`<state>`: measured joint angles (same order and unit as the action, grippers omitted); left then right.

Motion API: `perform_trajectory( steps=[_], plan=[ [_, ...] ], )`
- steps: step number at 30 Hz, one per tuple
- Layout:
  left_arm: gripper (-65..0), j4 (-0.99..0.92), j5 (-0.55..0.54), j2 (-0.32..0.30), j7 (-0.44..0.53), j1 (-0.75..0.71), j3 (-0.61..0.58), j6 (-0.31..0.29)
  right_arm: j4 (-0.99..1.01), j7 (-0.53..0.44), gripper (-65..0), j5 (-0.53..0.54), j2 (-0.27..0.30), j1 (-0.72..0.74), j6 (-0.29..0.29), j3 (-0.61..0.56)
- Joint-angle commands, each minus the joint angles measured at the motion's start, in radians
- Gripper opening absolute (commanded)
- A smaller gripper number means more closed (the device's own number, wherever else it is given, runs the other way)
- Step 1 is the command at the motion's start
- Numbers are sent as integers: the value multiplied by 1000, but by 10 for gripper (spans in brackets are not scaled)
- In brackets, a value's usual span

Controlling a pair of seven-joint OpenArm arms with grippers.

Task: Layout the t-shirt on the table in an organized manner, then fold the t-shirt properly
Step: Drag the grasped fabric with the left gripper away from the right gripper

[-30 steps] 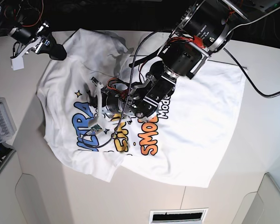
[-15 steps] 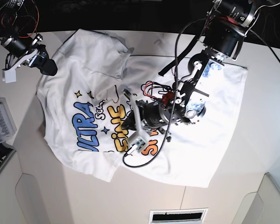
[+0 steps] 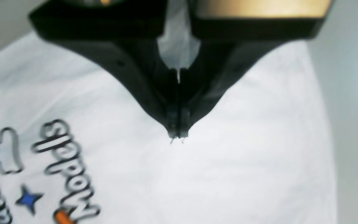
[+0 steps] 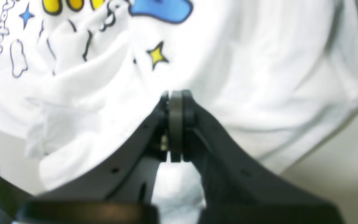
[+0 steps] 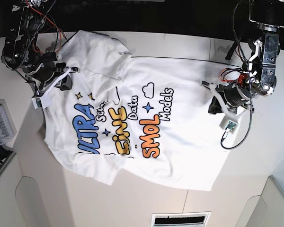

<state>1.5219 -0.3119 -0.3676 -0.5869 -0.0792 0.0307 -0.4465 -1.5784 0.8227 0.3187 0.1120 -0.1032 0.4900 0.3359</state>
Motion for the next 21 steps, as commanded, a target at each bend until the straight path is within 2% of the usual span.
perform_trajectory(
  steps=[1,5,16,21],
  plan=[
    [-650,18,-13,-23,21,2,24,-2,-17,-18,-650,1,15,4,-1,3],
    [-650,16,-10,-60,6,-42,56,47,-16,-19,-650,-1,47,-11,-1,3],
    [-650,-193,-3,-64,-2,-57,54,46,35,-27,-650,3,63,-16,1,3],
    [-650,-190,-3,-65,-50,-61,54,45,43,-22,-650,2,75,-29,3,2]
  ],
)
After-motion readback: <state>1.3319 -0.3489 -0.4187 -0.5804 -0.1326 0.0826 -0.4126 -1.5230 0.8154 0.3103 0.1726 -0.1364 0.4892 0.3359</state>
